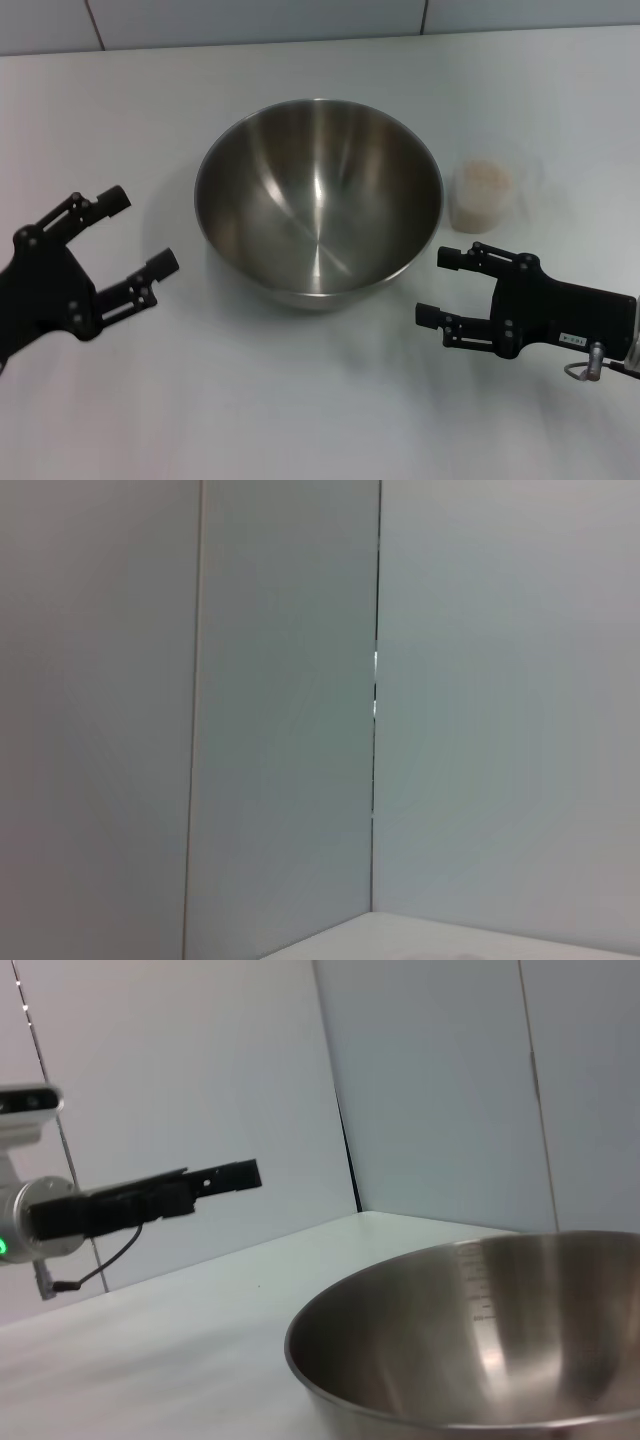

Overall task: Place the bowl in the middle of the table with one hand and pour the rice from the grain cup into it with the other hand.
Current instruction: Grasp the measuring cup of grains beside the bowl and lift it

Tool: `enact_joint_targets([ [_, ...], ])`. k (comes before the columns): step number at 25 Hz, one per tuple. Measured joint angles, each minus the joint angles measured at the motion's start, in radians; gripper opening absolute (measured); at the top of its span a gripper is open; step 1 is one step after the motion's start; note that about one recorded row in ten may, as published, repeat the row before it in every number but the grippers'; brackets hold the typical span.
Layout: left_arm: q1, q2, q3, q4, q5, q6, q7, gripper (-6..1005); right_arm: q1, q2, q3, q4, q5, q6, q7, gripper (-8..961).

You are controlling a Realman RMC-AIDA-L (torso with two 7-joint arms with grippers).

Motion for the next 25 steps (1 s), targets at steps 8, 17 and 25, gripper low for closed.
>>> enact_joint_targets([
  [8, -0.002, -0.005, 0.034, -0.047, 0.010, -0.041, 0.105, 859, -0.005, -0.001, 0.000, -0.014, 0.000, 0.002, -0.001, 778],
  [17, -0.003, -0.001, 0.102, -0.069, 0.011, -0.159, 0.161, 860, -0.006, 0.000, 0.000, -0.015, 0.000, 0.011, -0.002, 774],
  [25, 0.003, 0.001, 0.105, -0.066, 0.011, -0.136, 0.155, 860, -0.013, 0.003, 0.003, -0.014, 0.000, 0.028, -0.003, 770],
])
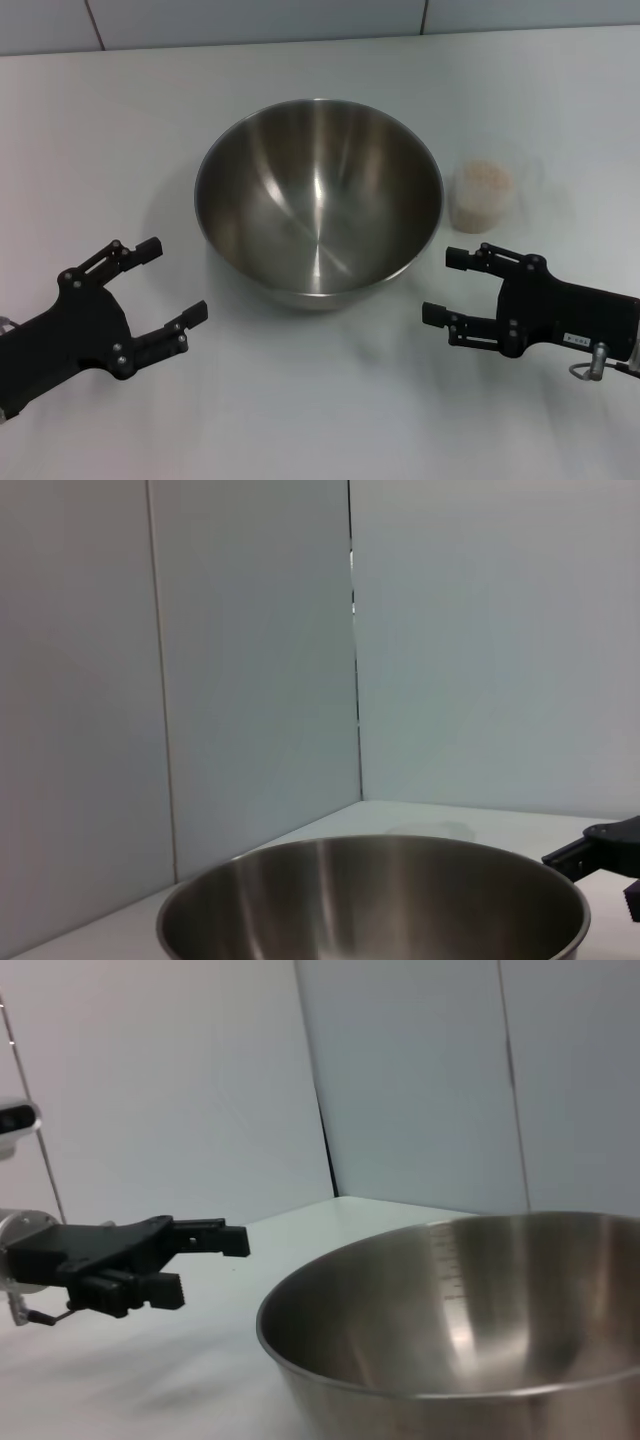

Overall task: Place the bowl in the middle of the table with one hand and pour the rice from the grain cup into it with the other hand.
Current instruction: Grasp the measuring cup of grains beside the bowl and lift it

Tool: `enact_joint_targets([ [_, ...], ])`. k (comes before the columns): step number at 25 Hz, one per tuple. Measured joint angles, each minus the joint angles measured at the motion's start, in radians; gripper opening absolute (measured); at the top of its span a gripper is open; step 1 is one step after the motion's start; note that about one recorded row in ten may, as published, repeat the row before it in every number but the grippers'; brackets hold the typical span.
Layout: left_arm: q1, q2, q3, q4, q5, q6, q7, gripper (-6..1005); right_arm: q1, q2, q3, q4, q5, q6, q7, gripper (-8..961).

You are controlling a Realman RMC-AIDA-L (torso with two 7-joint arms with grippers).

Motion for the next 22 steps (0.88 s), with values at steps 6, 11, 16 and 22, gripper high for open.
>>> enact_joint_targets([
  [6, 0.001, 0.000, -0.003, -0.002, 0.000, 0.004, -0.006, 860, -0.049, 0.003, 0.108, 0.070, 0.036, -0.012, -0.155, 768],
  [11, -0.005, 0.005, -0.004, 0.003, 0.000, 0.004, -0.042, 860, -0.128, 0.005, 0.229, 0.211, 0.172, -0.025, -0.376, 765],
  [16, -0.011, 0.009, 0.000, 0.008, 0.000, 0.004, -0.063, 860, -0.158, 0.007, 0.322, 0.353, 0.267, -0.001, -0.578, 715],
  [22, -0.014, 0.010, -0.002, 0.010, 0.000, 0.007, -0.068, 860, -0.162, 0.009, 0.493, 0.523, 0.302, 0.096, -0.789, 702],
])
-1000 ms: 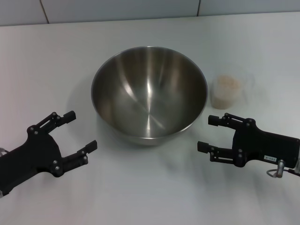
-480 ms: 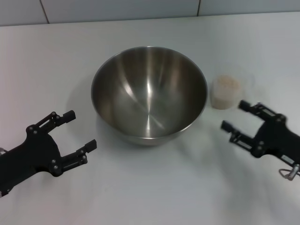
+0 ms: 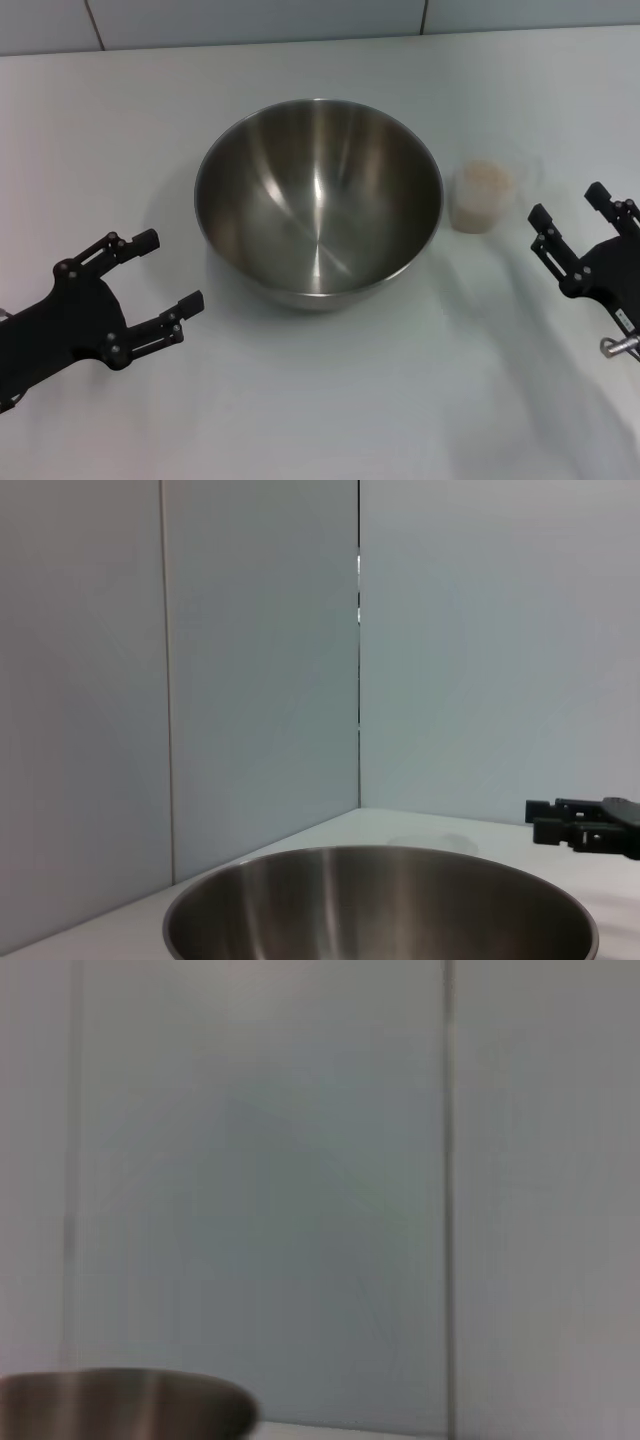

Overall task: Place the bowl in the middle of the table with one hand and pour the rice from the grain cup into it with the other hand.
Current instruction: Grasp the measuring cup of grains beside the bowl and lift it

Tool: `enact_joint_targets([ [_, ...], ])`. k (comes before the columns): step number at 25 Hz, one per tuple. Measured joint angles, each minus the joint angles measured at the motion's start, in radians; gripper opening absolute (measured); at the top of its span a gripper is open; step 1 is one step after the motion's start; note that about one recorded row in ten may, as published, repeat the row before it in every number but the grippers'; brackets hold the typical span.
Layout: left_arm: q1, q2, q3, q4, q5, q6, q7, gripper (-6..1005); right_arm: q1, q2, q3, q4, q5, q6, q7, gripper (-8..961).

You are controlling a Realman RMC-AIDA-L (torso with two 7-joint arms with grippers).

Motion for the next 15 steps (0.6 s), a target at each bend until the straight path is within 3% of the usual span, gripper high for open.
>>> enact_joint_targets([
  [5, 0.000, 0.001, -0.001, 0.000, -0.004, 0.001, 0.000, 860, -0.006, 0.004, 0.116, 0.100, 0.001, 0.082, -0.145, 702],
  [15, 0.000, 0.002, -0.003, 0.009, -0.009, 0.000, -0.007, 859, 0.000, 0.004, 0.173, 0.196, 0.068, 0.148, -0.334, 703],
])
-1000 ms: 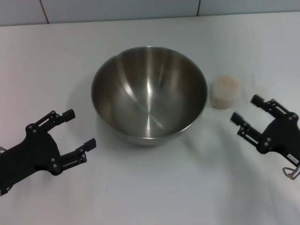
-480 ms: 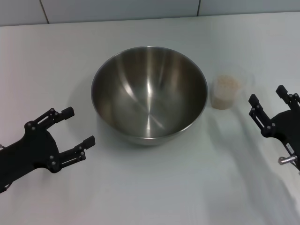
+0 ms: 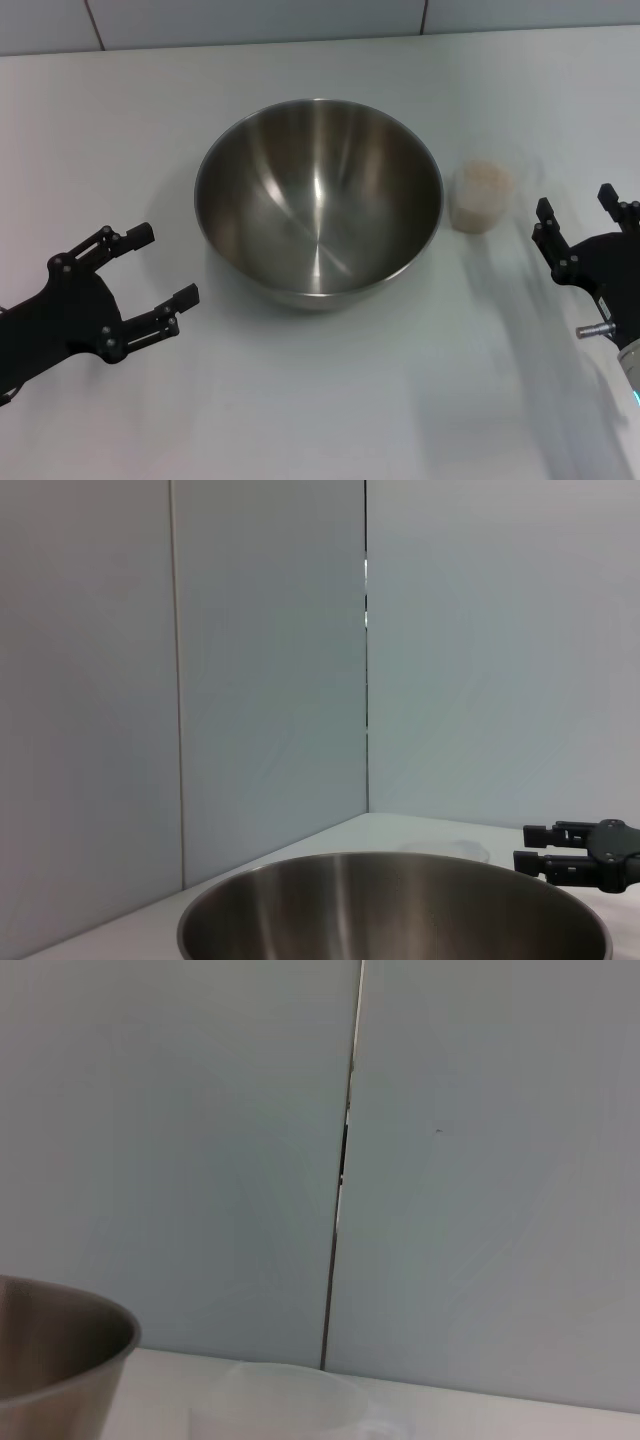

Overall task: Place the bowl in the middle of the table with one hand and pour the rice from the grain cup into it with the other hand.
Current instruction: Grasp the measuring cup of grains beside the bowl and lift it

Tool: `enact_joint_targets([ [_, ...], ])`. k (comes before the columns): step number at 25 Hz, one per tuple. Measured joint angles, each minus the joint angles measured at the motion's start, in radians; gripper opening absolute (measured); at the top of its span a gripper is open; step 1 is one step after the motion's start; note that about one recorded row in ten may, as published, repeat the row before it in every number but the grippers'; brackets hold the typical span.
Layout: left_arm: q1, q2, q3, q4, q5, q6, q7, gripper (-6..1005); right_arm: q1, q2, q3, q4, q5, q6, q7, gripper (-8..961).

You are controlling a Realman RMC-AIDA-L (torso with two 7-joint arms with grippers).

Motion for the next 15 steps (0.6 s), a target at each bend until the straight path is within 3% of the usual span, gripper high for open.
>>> enact_joint_targets([
  [15, -0.002, -0.002, -0.012, 0.004, -0.001, -0.002, -0.021, 859, 0.062, 0.000, 0.038, -0.019, 0.000, 0.092, 0.009, 704],
])
